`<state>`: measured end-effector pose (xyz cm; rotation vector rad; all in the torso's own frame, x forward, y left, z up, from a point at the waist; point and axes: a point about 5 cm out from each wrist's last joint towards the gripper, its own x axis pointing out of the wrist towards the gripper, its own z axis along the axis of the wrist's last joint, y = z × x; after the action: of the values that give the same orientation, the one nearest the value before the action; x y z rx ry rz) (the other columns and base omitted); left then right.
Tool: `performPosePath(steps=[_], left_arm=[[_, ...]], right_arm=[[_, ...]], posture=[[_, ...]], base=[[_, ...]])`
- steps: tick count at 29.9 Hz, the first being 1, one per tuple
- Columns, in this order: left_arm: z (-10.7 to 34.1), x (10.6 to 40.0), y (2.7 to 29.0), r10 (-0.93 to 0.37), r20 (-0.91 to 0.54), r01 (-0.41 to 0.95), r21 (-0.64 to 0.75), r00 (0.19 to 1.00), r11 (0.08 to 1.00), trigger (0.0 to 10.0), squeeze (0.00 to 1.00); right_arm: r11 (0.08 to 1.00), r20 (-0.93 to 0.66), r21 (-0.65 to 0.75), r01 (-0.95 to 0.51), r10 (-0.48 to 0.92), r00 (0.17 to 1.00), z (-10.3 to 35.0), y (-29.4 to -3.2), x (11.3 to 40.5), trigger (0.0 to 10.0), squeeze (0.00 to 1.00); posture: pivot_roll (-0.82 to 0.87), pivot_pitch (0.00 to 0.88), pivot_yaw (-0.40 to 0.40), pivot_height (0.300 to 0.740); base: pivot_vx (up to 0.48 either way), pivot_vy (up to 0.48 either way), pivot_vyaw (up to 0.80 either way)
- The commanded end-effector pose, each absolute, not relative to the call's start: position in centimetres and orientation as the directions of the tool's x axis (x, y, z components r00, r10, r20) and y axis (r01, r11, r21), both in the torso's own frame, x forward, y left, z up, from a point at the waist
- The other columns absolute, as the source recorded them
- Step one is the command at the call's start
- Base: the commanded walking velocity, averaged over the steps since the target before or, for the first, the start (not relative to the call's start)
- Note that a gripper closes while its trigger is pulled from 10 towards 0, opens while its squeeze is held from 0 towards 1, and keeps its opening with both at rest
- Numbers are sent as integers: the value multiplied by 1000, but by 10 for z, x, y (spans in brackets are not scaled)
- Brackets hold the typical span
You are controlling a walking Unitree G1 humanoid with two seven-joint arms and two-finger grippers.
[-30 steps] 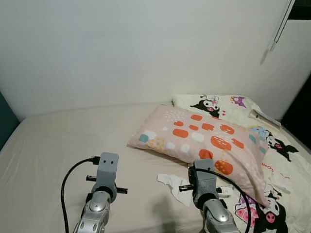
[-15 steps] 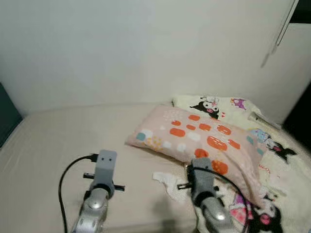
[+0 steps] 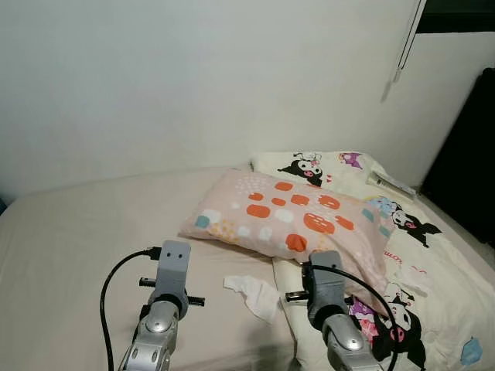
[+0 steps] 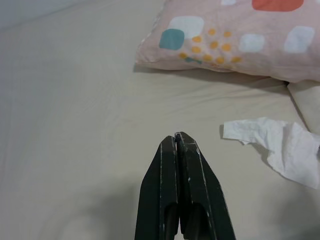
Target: Clean up the room
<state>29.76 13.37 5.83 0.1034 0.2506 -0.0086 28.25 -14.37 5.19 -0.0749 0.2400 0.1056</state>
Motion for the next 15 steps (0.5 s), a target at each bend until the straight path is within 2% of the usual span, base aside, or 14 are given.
performPosePath(steps=[1, 15], left_arm=[[52, 294, 135, -3, -267, 39, 130, 964, 991, 10000, 0], [56, 292, 135, -50, -233, 81, 127, 971, 989, 10000, 0]], right_arm=[[995, -269, -34, -96, 84, 959, 47, -146, 281, 10000, 0], [995, -253, -50, -87, 72, 965, 49, -150, 282, 10000, 0]], posture=[[-9, 34, -6, 740], [-6, 24, -5, 672]], base=[[0, 0, 0], [0, 0, 0]])
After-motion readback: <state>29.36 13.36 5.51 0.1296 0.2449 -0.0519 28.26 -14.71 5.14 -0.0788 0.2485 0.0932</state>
